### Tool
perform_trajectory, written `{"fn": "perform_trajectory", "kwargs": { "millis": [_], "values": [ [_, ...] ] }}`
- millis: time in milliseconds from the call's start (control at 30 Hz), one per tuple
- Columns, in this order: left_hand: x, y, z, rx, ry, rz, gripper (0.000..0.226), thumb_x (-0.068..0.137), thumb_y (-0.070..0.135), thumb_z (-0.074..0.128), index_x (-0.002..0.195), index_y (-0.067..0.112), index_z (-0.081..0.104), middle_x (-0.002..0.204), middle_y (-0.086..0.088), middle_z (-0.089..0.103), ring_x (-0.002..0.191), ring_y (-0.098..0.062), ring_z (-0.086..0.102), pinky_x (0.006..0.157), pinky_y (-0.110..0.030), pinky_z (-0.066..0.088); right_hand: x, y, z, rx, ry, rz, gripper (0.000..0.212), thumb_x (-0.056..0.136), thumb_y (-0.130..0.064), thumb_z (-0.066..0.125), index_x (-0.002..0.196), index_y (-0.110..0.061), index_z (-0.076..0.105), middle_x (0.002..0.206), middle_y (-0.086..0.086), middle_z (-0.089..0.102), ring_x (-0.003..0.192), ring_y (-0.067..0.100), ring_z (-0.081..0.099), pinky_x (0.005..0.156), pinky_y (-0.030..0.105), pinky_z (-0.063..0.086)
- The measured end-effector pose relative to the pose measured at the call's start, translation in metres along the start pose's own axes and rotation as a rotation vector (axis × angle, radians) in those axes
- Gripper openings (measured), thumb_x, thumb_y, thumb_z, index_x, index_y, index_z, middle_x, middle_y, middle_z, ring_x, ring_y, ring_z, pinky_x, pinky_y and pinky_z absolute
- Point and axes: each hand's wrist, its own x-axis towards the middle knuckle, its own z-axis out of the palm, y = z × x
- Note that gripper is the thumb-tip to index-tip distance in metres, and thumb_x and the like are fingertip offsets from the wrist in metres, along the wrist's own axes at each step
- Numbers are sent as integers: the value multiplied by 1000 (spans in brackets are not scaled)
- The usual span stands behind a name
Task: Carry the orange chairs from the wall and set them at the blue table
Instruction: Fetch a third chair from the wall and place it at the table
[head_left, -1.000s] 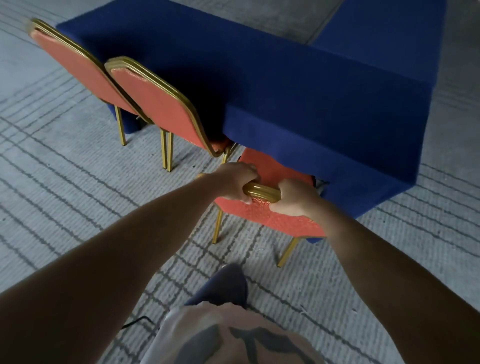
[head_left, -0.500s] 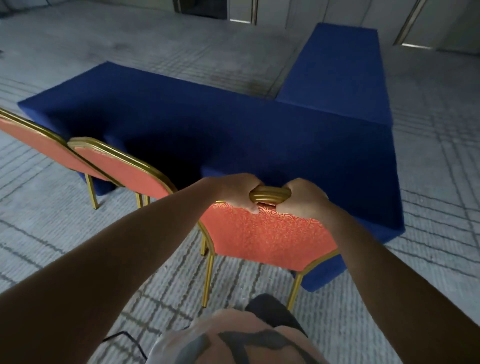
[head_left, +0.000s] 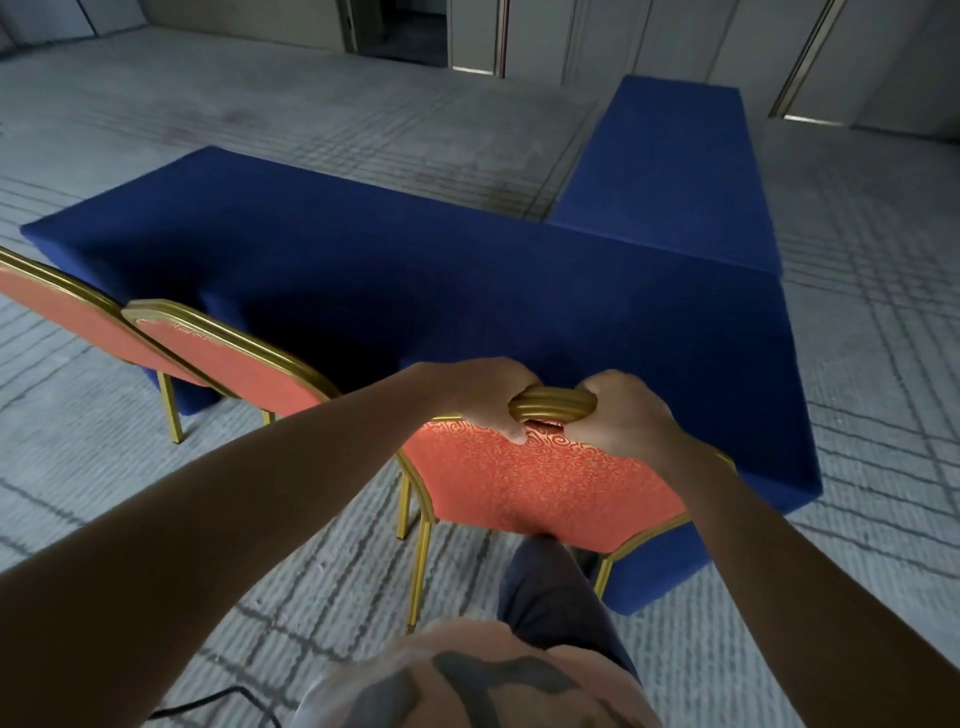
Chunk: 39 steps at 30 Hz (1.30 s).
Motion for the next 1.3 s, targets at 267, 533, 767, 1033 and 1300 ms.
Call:
{"fn": "perform_trajectory", "kwargs": {
  "millis": [267,533,767,1033,1300],
  "values": [
    [9,-34,-16,42,31,24,23,80,25,75,98,20,62,82,7,64,69,-7,58,58,-18,37,32,-19,9,-48,11,-49,15,73,-21,64,62,-22,53,58,-5,54,52,14,51,50,25,35],
    [44,-72,-3,4,56,90,21,79,24,75,95,21,63,82,9,64,74,-6,59,62,-20,40,69,-10,32,-90,6,-26,11,73,-22,65,66,-21,56,62,-5,57,55,14,55,51,26,38],
    [71,-97,30,-2,38,109,23,78,30,76,97,23,63,88,9,66,80,-10,61,69,-25,41,86,9,59,-116,-76,11,7,72,-24,64,72,-19,61,63,-3,59,60,16,59,50,24,37],
    [92,-69,39,116,-57,194,30,79,27,72,106,19,66,94,4,68,84,-14,62,71,-28,45,66,37,54,-79,-115,95,17,73,-26,64,61,-23,53,59,-5,55,61,17,55,48,24,32],
    [74,-84,15,143,-38,113,28,80,21,69,108,25,66,99,6,68,91,-13,60,66,-23,30,77,16,65,-43,-10,-4,18,75,-27,62,65,-22,48,62,-5,53,62,20,52,52,27,30]
  ]
}}
